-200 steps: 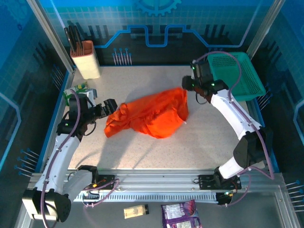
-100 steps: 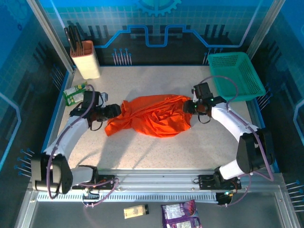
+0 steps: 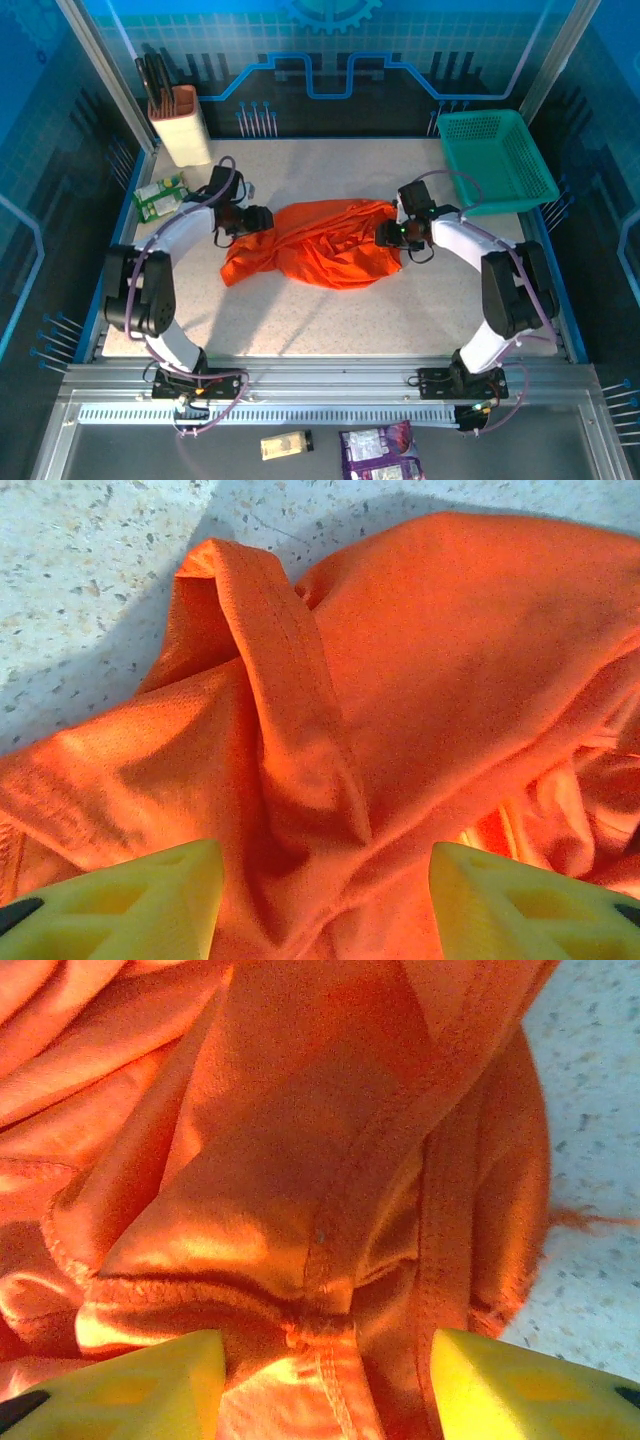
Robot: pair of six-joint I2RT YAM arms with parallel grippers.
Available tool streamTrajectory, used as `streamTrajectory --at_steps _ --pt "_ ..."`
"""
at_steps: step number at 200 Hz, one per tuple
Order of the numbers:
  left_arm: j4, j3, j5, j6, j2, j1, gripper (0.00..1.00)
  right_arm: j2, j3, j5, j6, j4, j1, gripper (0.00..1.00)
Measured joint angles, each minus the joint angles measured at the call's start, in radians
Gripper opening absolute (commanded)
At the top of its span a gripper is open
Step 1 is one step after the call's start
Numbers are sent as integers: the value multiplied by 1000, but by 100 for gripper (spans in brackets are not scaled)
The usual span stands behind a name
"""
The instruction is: Fold the inside-out t-shirt
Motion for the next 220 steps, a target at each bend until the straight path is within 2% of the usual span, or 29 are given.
streamTrajectory --at_steps 22,37,51,81,124,158,189,220 --pt "-1 17 0 4 56 -19 51 39 23 -12 0 3 0 51" --pt "-2 20 0 2 78 -32 38 56 35 -19 -5 9 -1 40" --pt "-3 20 -1 4 91 -39 20 63 39 -19 -5 14 -2 27" --pt "0 20 -12 10 93 -40 0 58 48 -10 1 11 -2 2" --pt "-5 47 -20 3 -14 -7 0 -34 94 35 -24 -60 -3 0" --pt "16 161 75 -48 -178 136 0 -95 230 64 -61 -103 -7 0" --pt "31 297 160 -107 -299 283 0 -55 447 68 -105 -149 -35 0" --pt "21 432 210 -140 -387 364 0 71 745 58 -138 -168 -61 0"
